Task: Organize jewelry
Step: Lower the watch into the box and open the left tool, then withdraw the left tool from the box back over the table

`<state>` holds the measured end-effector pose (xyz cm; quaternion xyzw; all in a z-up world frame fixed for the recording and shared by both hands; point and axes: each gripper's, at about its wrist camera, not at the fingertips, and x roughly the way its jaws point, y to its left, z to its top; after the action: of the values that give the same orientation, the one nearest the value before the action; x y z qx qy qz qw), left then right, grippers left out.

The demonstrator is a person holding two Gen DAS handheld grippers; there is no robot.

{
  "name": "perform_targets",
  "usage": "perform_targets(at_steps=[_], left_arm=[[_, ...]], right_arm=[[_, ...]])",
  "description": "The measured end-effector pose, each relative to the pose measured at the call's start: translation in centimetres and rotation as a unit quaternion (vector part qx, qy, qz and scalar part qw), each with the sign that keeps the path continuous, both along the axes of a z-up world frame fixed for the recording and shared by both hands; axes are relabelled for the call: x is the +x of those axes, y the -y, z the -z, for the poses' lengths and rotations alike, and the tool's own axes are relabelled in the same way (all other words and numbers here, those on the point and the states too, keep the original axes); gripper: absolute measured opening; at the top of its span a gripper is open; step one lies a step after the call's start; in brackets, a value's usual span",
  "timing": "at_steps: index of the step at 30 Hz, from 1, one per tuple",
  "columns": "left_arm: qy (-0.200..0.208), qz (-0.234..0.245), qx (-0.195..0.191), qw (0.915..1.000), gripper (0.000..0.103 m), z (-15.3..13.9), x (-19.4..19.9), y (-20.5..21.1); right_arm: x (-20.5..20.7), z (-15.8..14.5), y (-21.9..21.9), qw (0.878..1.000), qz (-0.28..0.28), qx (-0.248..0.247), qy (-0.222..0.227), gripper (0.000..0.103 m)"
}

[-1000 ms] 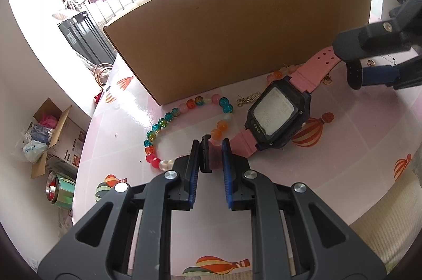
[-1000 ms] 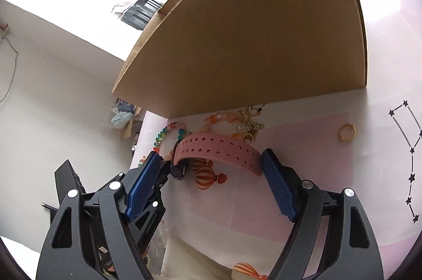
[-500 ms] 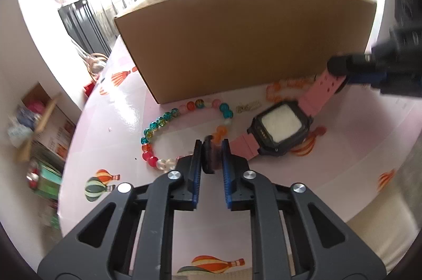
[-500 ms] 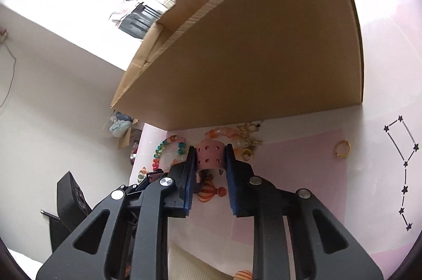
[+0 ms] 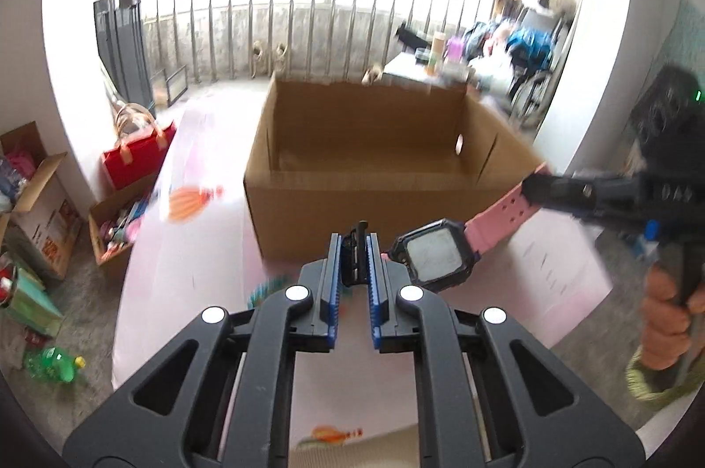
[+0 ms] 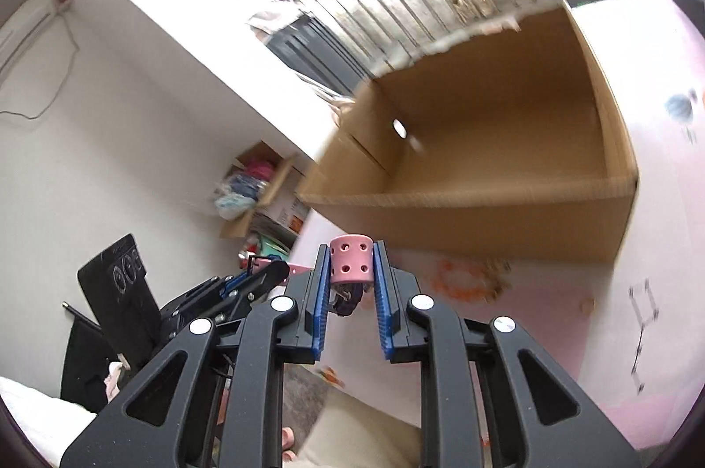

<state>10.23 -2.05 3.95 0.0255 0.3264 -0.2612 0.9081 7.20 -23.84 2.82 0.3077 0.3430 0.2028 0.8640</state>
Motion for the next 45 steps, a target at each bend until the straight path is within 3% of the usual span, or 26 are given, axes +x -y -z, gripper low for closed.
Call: perform_targets(at_steps=[4,7,12,18,22,25,28,33,35,41,45], left_arm=[[0.017,0.015,-0.015,0.9996,0.010,-3.6,3.5,0.9],[0.001,0.026,-0.007,0.9996,0.010,-4.4,8.6,2.7],[-0.062,0.023,0.048,0.9966,0.010,-2.3,17.8,7.0],[-0.137,0.007,0.141,0.9805,0.010,2.3,26.1,10.9],[-0.150,-0.008,0.172,0.9737,0.014,3.7,28.4,11.6],[-0.151,-0.014,0.183,0.9713,0.019,4.1,29.0,11.4],[-0.142,-0.019,0.179,0.9733,0.036,3.7,29.2,11.4],[-0.126,-0.036,0.150,0.9799,0.037,2.2,28.4,10.6],[-0.124,-0.042,0.127,0.9832,0.043,1.2,27.6,9.6],[-0.077,-0.051,0.075,0.9929,0.046,-2.9,22.7,5.0],[-0.018,-0.052,0.053,0.9971,0.050,-5.3,16.1,0.8]], right_arm=[[3.2,-2.7,1.3,1.000,-0.004,-0.011,0.021,0.019],[7.4,-2.9,2.8,1.000,0.002,-0.010,-0.002,0.019],[15.3,-2.2,5.3,0.997,0.012,-0.022,-0.070,0.019],[22.9,0.0,5.8,0.987,0.022,-0.063,-0.148,0.020],[25.5,1.0,5.6,0.978,0.025,-0.109,-0.173,0.034],[26.0,1.1,5.4,0.973,0.038,-0.143,-0.177,0.040],[25.3,0.6,5.7,0.975,0.042,-0.144,-0.166,0.041],[24.1,-0.2,6.9,0.977,0.054,-0.139,-0.150,0.041],[23.4,-0.7,7.3,0.979,0.058,-0.137,-0.141,0.041],[18.2,-4.3,7.6,0.986,0.060,-0.131,-0.084,0.041],[12.4,-6.7,6.5,0.987,0.057,-0.146,-0.026,0.041]])
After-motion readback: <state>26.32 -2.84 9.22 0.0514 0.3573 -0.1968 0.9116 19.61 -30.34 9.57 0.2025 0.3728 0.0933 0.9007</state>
